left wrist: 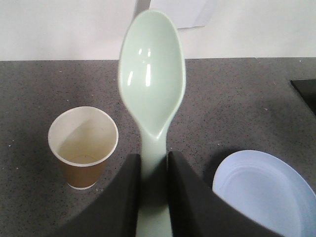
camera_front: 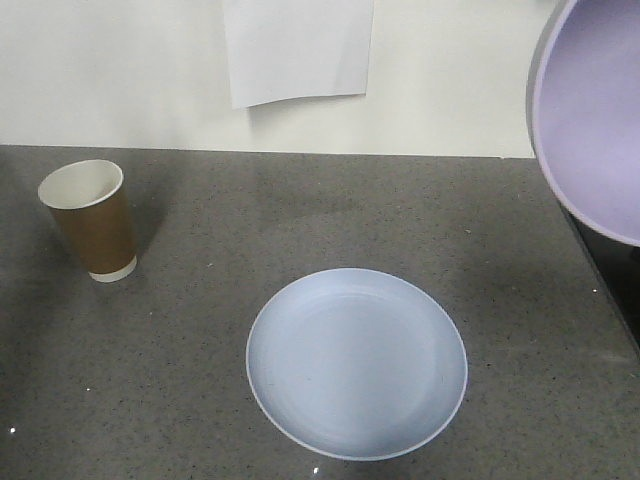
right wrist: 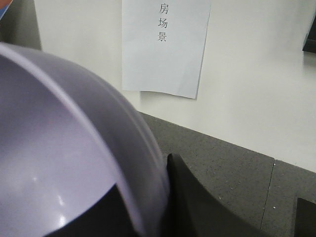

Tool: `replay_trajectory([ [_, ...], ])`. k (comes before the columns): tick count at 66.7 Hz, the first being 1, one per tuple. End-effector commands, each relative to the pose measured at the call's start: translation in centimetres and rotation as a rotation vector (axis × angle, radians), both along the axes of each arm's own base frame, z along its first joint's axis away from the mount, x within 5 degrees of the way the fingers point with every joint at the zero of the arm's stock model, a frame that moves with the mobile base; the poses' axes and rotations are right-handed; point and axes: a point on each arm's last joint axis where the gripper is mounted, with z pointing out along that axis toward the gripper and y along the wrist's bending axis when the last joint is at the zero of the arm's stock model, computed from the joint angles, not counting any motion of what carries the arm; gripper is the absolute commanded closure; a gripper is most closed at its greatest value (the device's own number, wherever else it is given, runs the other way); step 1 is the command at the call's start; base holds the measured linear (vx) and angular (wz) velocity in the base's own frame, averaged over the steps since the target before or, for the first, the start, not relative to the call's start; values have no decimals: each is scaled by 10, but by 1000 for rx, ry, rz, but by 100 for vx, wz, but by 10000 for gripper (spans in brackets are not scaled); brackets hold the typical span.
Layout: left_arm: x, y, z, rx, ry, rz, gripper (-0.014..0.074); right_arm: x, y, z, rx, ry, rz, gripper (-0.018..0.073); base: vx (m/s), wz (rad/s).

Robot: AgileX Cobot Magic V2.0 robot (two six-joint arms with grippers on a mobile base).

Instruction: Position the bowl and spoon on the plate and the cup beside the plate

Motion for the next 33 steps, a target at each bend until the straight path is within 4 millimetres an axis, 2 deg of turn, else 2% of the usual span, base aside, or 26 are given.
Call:
replay_trajectory([
  [1, -5, -4, 17, -35, -92, 8, 603, -1, 0, 13, 34, -84, -15, 562, 0, 0],
  [33, -5, -4, 17, -35, -92, 8, 603, -1, 0, 13, 34, -84, -15, 562, 0, 0],
])
